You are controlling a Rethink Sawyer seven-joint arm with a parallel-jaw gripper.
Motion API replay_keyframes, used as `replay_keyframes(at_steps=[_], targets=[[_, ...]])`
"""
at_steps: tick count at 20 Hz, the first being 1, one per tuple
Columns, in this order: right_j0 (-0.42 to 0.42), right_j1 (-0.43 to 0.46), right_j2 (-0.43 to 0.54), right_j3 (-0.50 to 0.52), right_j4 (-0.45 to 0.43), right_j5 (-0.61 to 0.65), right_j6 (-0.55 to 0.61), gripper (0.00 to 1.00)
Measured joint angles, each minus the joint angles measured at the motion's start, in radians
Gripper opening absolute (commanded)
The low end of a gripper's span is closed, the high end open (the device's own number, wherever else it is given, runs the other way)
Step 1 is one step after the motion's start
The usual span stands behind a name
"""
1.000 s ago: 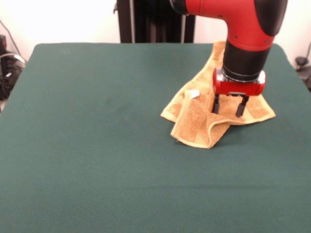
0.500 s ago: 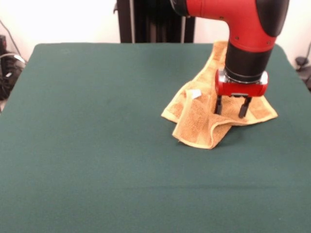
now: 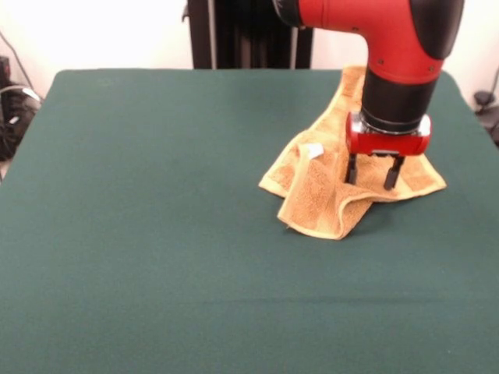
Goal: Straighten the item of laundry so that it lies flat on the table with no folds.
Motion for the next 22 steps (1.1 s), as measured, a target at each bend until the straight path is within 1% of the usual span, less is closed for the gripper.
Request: replay_keyframes(at_steps=[9, 22], targets=[[-0.004, -0.003, 0.016, 0.0, 0.005, -0.001, 0.0, 1.0], [-0.003, -0.015, 0.078, -0.004, 0.031, -0.001, 0.0, 1.0]])
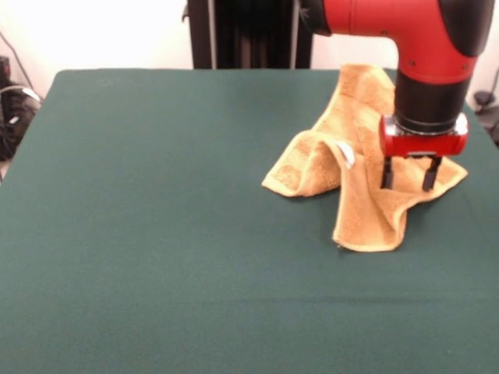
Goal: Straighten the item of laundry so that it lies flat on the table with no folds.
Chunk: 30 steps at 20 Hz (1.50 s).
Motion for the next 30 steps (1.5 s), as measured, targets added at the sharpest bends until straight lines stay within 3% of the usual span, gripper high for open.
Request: replay_keyframes(at_steps=[30], targets=[[0.003, 0.001, 0.049, -0.007, 0.061, 0.0, 0.0, 1.0]])
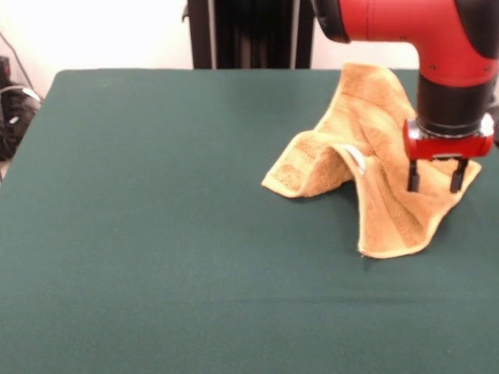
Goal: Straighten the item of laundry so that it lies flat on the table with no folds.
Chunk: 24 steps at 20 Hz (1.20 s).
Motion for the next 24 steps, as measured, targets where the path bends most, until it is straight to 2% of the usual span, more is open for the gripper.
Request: replay_keyframes(at_steps=[14, 19, 24], targets=[[0.014, 0.045, 0.051, -0.097, 0.021, 0.035, 0.0, 1.0], [0.046, 0.089, 0.005, -0.169, 0.02, 0.081, 0.0, 1.0], [0.089, 0.097, -0.063, -0.203, 0.018, 0.139, 0.0, 1.0]])
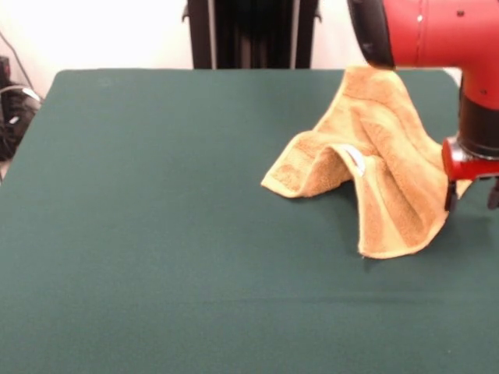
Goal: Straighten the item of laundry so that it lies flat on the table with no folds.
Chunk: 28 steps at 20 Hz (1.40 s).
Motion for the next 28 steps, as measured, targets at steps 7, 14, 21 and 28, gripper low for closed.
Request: replay_keyframes(at_steps=[7, 14, 21, 28], targets=[[0.08, -0.027, -0.1, -0.014, -0.003, 0.056, 0.004, 1.0], [0.114, -0.091, -0.123, -0.014, -0.003, 0.056, 0.007, 1.0], [0.083, -0.126, -0.122, -0.013, -0.005, 0.056, 0.007, 1.0], [0.033, -0.137, -0.118, -0.013, -0.007, 0.056, 0.007, 1.0]])
